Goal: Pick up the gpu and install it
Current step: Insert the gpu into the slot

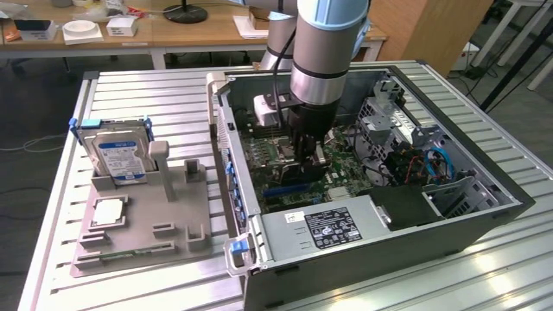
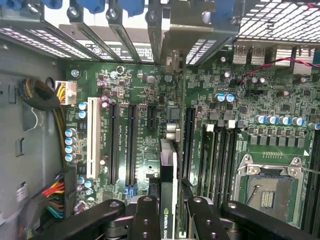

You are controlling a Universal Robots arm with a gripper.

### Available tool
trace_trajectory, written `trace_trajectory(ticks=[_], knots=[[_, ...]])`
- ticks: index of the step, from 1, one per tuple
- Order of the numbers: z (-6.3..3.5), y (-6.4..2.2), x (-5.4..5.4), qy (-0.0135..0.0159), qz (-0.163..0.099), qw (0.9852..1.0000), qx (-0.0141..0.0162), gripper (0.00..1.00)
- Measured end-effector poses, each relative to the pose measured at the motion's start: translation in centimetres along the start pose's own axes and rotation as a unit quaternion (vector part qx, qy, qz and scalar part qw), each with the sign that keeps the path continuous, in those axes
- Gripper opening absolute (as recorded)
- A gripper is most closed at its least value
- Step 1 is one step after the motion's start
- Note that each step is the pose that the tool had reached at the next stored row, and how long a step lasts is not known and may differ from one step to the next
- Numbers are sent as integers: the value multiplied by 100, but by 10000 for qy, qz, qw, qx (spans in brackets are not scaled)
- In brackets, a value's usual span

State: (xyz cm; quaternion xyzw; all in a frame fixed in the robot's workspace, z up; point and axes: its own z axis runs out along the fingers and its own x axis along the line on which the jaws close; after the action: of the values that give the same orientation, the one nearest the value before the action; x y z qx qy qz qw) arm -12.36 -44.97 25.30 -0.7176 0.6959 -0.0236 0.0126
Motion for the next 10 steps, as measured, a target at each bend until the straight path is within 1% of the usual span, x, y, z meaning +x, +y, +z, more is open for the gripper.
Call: trace_trajectory(ticks=[10], knots=[[-2, 1, 0, 1, 1, 10000, -1, 26]])
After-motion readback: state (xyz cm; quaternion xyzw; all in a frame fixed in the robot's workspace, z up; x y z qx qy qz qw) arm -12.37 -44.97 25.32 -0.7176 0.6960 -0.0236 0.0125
